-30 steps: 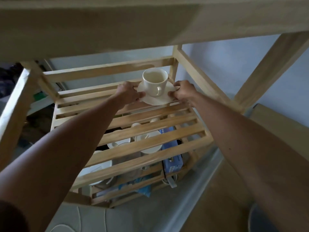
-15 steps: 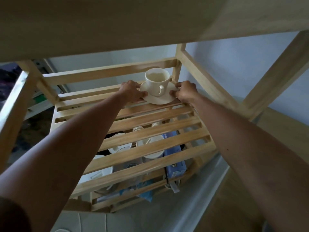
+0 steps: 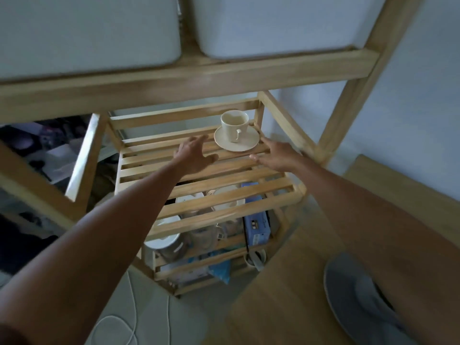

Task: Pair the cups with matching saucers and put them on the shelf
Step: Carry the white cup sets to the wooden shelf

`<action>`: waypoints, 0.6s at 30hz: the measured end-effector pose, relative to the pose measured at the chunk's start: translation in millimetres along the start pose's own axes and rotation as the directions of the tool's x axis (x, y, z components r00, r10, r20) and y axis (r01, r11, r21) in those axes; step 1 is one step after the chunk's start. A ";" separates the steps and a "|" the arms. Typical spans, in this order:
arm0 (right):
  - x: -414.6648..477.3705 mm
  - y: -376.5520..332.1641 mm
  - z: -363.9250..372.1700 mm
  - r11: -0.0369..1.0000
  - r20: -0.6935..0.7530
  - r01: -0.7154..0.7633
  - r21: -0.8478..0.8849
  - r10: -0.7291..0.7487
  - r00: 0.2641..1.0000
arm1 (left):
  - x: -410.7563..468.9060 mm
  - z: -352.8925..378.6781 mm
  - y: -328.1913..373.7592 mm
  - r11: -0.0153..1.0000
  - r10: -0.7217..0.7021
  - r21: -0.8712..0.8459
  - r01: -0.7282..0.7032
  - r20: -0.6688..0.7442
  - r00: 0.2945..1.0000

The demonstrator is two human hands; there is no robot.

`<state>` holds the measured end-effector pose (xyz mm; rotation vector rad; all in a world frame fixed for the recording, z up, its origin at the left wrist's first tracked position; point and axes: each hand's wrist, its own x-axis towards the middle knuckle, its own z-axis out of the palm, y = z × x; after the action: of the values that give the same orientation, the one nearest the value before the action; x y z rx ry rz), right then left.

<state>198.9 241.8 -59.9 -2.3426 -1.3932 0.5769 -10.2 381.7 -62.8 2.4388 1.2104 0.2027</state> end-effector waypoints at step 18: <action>-288.7 10.9 -107.0 0.990 0.008 -0.007 -0.138 0.008 1.000 | -265.9 -40.1 124.5 0.986 0.123 -0.107 -0.124 -0.023 0.992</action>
<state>137.0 -29.0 73.2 -2.4558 -1.4726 0.5085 -94.5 116.6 39.2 2.4233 1.0276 0.3156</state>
